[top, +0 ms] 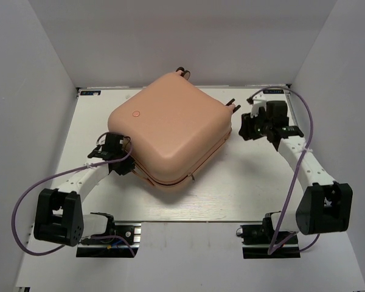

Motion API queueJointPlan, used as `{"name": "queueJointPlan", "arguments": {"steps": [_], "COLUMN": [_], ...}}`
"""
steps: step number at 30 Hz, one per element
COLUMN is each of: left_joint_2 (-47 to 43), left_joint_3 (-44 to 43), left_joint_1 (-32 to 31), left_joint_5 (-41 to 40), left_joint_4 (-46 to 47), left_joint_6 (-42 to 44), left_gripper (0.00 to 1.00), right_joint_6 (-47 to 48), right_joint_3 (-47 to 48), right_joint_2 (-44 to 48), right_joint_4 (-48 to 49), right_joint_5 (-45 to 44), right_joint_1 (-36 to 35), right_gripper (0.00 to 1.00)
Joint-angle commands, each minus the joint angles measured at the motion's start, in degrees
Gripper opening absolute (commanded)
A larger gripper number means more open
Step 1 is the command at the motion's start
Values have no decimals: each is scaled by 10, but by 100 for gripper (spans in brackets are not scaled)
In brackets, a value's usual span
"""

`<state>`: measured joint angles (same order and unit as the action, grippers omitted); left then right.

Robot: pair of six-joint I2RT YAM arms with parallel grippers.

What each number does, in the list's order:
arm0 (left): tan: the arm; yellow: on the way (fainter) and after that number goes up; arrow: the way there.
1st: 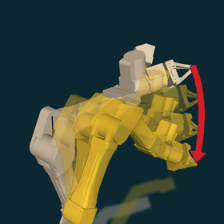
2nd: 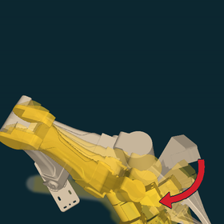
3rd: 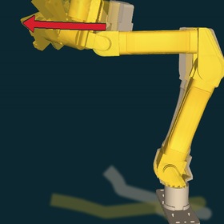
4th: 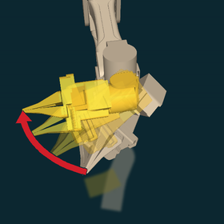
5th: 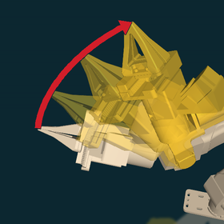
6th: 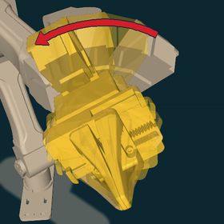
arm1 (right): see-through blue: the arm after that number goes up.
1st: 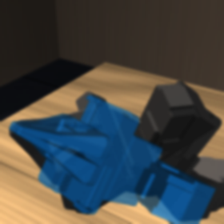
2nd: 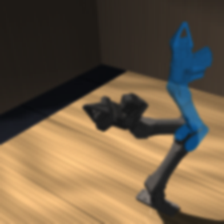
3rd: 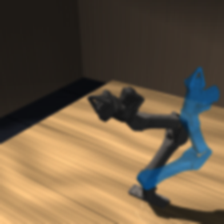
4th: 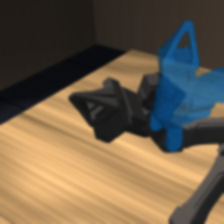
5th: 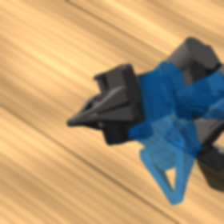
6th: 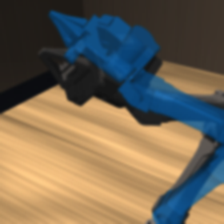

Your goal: Pack the luggage

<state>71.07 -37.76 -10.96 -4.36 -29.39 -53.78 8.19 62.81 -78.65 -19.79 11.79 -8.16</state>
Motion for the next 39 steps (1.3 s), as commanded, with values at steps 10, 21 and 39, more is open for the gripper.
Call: {"name": "queueJointPlan", "arguments": {"steps": [10,21,39], "left_joint_2": [219,127,57], "left_joint_3": [-236,-182,-120], "left_joint_1": [18,26,24], "left_joint_5": [82,5,14], "left_joint_4": [-155,-172,-132], "left_joint_6": [233,140,142], "left_gripper": [0,0,0], "right_joint_6": [74,36,-24], "right_joint_3": [-92,-130,-168], "right_joint_2": [21,23,3], "right_joint_4": [-9,55,266], "right_joint_5": [104,100,-68], "right_joint_1": [-28,-81,-121], "right_gripper": [51,51,41]}}
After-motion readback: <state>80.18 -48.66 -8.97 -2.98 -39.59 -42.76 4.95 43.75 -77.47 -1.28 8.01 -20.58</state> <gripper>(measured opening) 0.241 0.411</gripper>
